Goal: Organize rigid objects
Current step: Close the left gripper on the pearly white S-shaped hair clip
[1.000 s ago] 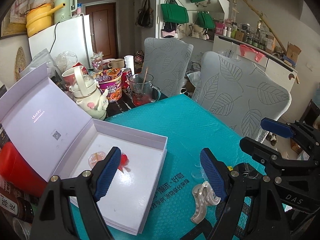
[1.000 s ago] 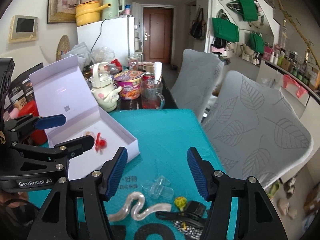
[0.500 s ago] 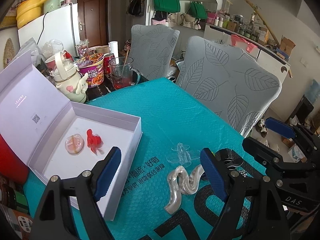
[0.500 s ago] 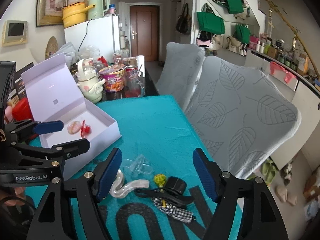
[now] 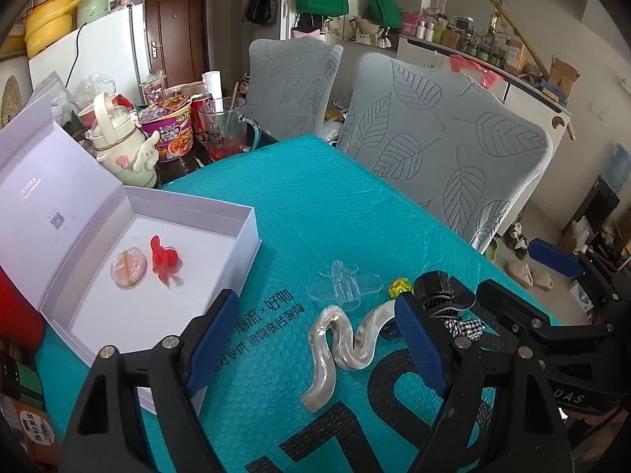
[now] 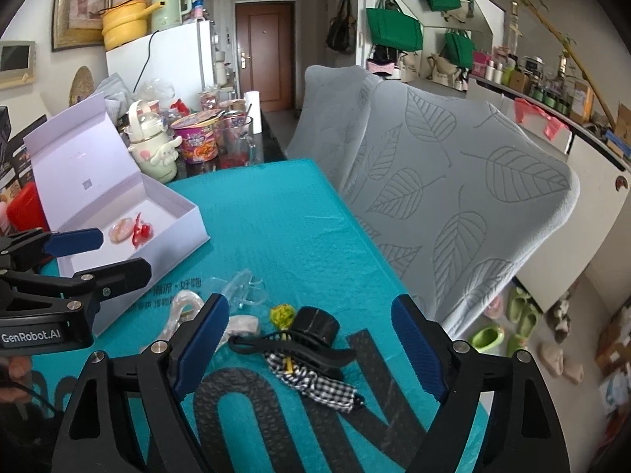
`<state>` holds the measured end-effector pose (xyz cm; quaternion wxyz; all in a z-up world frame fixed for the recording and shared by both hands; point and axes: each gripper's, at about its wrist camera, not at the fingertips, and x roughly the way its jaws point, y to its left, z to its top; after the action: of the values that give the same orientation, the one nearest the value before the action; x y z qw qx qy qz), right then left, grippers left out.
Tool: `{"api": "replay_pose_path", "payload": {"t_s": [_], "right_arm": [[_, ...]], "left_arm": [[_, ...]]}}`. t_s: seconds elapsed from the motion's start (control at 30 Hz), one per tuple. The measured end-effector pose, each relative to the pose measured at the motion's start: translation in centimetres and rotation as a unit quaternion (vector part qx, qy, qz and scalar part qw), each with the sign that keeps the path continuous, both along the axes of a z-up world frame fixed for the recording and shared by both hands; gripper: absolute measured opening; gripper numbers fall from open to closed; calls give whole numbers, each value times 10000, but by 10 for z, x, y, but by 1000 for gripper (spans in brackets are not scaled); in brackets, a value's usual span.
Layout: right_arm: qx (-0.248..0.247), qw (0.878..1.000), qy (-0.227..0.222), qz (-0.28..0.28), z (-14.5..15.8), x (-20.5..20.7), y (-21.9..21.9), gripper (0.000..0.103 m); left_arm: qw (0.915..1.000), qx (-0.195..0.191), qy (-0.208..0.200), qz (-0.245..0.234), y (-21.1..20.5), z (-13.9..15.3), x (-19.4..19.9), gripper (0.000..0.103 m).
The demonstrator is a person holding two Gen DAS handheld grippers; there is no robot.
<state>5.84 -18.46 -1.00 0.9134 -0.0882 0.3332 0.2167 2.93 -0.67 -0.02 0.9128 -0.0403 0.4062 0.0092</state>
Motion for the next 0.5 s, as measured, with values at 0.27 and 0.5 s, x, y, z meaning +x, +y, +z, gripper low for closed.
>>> {"api": "replay_pose_path", "payload": {"t_s": [0.27, 0.5], "right_arm": [[-41, 9999, 147, -50, -18, 4, -17, 88], [22, 9994, 336, -115, -34, 11, -29, 88]], "left_arm": [[9993, 74, 308, -192, -14, -27, 9, 81], [9981, 235, 535, -217, -20, -52, 19, 81]]}}
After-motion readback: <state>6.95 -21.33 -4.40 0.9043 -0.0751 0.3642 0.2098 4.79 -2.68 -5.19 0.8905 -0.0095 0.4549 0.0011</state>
